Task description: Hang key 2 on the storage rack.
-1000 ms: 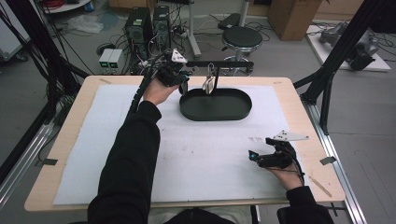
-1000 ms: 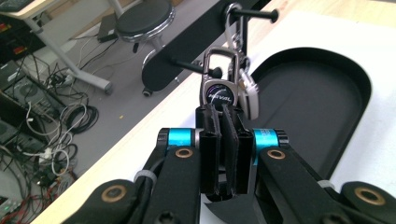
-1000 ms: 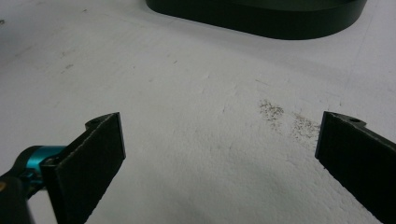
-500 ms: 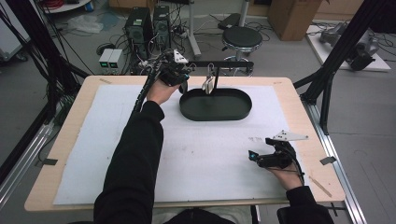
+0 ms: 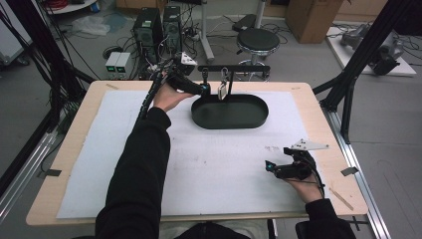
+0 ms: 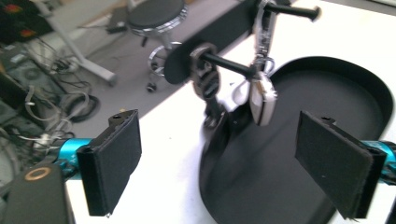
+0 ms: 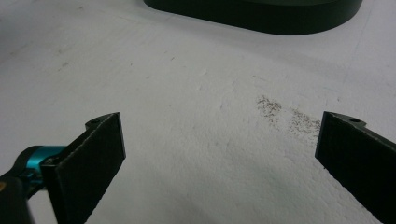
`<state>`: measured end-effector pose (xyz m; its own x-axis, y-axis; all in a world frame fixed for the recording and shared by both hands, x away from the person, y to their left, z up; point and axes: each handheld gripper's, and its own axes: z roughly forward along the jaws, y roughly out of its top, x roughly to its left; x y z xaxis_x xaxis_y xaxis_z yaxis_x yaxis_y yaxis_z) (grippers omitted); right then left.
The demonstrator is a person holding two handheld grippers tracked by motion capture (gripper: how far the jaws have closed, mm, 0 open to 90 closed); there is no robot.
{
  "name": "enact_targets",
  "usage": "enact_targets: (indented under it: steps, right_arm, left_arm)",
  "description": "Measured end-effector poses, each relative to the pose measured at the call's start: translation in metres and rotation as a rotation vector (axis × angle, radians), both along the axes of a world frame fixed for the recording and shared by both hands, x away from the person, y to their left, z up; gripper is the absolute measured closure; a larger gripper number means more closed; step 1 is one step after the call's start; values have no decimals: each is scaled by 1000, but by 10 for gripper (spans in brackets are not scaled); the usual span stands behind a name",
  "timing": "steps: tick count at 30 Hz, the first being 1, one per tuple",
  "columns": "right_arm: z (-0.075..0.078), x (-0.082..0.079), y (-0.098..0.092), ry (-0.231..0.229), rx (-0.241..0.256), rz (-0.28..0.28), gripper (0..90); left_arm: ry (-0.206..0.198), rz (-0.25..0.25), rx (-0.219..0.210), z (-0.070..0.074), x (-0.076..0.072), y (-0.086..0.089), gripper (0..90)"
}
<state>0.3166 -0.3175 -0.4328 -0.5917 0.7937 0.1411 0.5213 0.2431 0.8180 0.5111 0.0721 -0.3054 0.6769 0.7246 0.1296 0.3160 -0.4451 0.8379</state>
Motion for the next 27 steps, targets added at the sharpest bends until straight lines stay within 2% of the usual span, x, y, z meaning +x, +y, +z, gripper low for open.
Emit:
enact_targets:
  steps: [3,5,7,9,11,14,27]
  right_arm:
    - [0,0,0,0,0,-1,8]
    - [0,0,0,4,-2,-4,8]
    - [0,0,0,3,-1,-5,8]
    - [0,0,-1,0,-1,-5,8]
    - [0,-1,-1,2,-1,-9,8]
    - [0,-1,-1,2,1,-9,8]
    - [0,-1,0,3,-3,-8,8]
  left_arm:
    - [34,-36,-9,-2,-1,0,58]
    - [45,-46,7,-3,-2,-3,58]
    - [69,-91,-6,-3,-4,-4,58]
    - [86,-108,-8,-2,-6,-6,58]
    - [85,-124,0,-2,-10,-7,58]
    - [73,-129,-14,-5,-16,-6,58]
    - [87,-127,-36,-26,-36,18,58]
